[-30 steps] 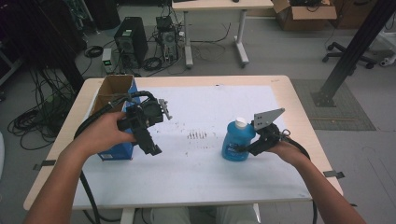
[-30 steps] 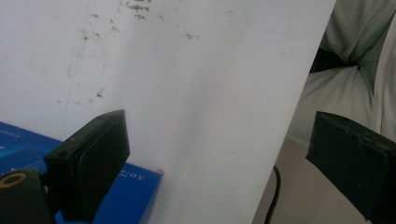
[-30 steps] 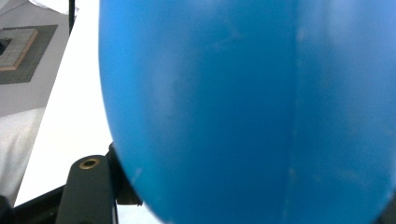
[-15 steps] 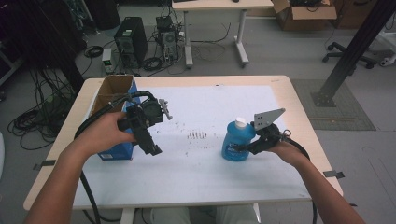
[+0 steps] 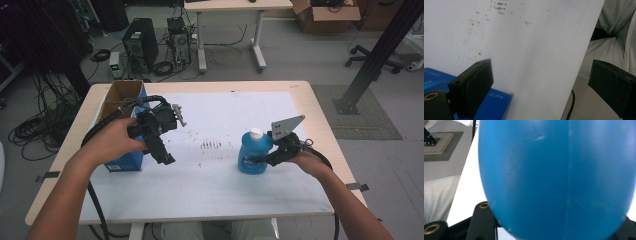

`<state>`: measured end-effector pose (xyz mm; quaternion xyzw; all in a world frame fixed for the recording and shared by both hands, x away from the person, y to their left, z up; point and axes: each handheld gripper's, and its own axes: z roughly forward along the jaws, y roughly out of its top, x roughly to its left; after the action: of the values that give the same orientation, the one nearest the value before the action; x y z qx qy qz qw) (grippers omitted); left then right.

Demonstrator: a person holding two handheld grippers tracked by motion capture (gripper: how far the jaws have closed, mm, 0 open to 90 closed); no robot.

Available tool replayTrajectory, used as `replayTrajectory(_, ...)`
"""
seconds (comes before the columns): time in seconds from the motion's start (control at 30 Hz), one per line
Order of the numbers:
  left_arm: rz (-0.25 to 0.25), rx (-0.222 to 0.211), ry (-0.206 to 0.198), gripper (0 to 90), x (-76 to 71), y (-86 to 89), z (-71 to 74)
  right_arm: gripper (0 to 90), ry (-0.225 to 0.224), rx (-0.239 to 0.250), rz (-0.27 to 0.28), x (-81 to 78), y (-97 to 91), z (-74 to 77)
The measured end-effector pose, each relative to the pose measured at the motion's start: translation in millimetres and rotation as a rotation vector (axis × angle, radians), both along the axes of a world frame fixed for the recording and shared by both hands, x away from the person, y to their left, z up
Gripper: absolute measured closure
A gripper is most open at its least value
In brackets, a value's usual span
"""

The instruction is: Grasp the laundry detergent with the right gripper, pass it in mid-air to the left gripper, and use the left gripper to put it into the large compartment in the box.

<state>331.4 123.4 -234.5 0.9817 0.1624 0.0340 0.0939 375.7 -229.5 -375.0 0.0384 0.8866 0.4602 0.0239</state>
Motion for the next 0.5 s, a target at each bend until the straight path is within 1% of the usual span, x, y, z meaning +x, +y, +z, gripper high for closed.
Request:
replayTrajectory(0.13, -0.008, 0.003, -0.008, 6.1, -0.7, -4.5, 4.9, 43.8, -0.009, 0.011, 0.002, -1.5, -0.8, 9.8)
replayTrajectory(0.23, -0.015, 0.006, -0.017, 6.2, -1.3, -9.9, 9.5, 43.8, -0.016, 0.003, 0.009, -3.3, -0.3, 17.1)
replayTrajectory(0.37, -0.030, -0.001, -0.025, 6.1, -1.9, -18.5, 16.3, 43.8, -0.019, 0.002, 0.017, -6.5, 0.0, 25.4)
replayTrajectory(0.4, -0.030, -0.001, -0.025, 6.1, -1.9, -18.5, 16.3, 43.8, -0.019, 0.002, 0.017, -6.5, 0.0, 25.4)
replayTrajectory(0.5, -0.048, -0.006, -0.028, 6.1, -2.5, -27.8, 22.4, 43.8, -0.025, -0.003, 0.025, -10.3, 0.6, 33.1)
